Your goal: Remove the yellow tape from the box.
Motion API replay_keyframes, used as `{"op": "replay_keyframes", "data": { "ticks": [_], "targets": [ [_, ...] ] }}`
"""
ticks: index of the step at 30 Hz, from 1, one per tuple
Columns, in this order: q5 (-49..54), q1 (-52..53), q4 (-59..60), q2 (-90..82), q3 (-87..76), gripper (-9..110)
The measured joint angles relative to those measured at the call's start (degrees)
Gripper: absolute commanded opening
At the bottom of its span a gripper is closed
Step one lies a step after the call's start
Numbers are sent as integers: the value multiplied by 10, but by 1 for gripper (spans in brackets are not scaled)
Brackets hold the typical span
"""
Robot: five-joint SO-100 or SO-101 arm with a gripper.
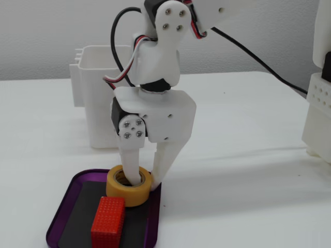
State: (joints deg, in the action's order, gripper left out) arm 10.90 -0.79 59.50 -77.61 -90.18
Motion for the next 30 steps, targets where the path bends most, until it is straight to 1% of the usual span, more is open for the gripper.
{"op": "replay_keyframes", "data": {
  "ticks": [4, 8, 13, 16, 19, 26, 30],
  "targets": [
    [-5, 0, 80, -14, 80, -1],
    [-5, 0, 154, -67, 142, -1],
    [-5, -15, 214, -156, 125, -1],
    [-5, -10, 219, -225, 55, -1],
    [-6, -8, 199, -301, -54, -1],
    [-6, -13, 69, -450, -340, -1],
    [-5, -42, -3, -468, -439, 0]
  ]
}}
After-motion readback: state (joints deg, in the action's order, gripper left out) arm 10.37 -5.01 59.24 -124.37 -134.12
